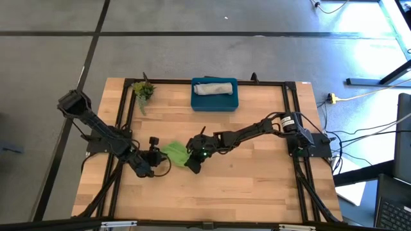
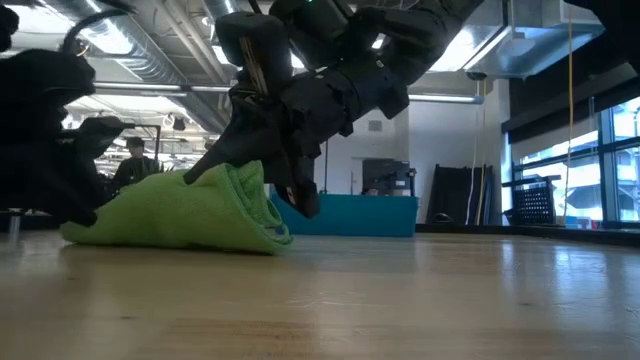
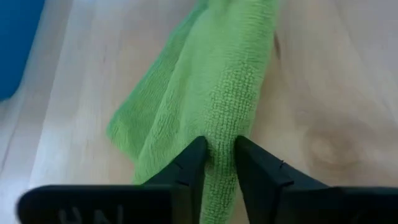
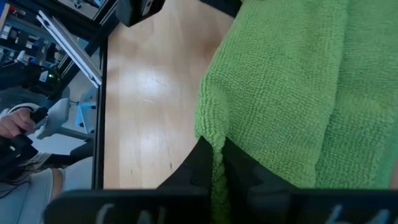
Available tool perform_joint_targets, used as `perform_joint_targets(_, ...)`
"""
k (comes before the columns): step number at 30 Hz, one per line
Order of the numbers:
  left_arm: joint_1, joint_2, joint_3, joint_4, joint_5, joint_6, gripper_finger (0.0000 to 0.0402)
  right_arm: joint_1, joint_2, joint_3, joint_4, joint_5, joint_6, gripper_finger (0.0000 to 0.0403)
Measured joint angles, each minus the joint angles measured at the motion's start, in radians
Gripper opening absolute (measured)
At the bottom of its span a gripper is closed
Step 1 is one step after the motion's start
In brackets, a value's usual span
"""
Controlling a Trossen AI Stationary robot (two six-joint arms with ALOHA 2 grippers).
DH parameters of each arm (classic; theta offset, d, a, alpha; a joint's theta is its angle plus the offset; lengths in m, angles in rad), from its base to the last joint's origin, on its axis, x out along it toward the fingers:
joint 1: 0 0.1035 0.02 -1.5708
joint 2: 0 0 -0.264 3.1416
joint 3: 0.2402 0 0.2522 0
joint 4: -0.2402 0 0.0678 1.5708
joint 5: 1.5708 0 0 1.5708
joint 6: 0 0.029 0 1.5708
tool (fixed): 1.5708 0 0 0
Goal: Roll microfiber towels into tight, uniform cylinder then place into a basket
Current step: Roll the green microfiber cloth
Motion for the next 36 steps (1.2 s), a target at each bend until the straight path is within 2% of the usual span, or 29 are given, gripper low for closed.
perform_joint_targets(6, 0.039, 0.000, 0.000, 0.001, 0.023, -0.017, 0.0009, 0.000, 0.000, 0.000, 0.000, 0.000, -0.001, 0.0015)
perform_joint_targets(11, 0.064, 0.000, 0.071, -0.075, 0.095, 0.029, 0.0002, 0.000, 0.000, 0.000, -0.023, 0.000, 0.002, 0.0016)
perform_joint_targets(17, 0.140, 0.000, 0.207, -0.216, 0.269, 0.094, 0.0001, 0.001, 0.000, 0.000, -0.047, 0.000, 0.002, 0.0016)
perform_joint_targets(23, 0.262, 0.000, 0.275, -0.275, 0.512, 0.129, 0.0000, 0.005, 0.000, 0.000, -0.102, -0.006, 0.000, 0.0016)
perform_joint_targets(28, 0.349, 0.000, 0.277, -0.311, 0.718, 0.163, 0.0000, 0.007, 0.000, 0.000, -0.124, -0.126, -0.023, 0.0016)
perform_joint_targets(36, 0.423, 0.092, 0.281, -0.299, 0.903, 0.172, 0.0000, 0.006, 0.000, 0.001, -0.119, -0.228, 0.007, 0.0016)
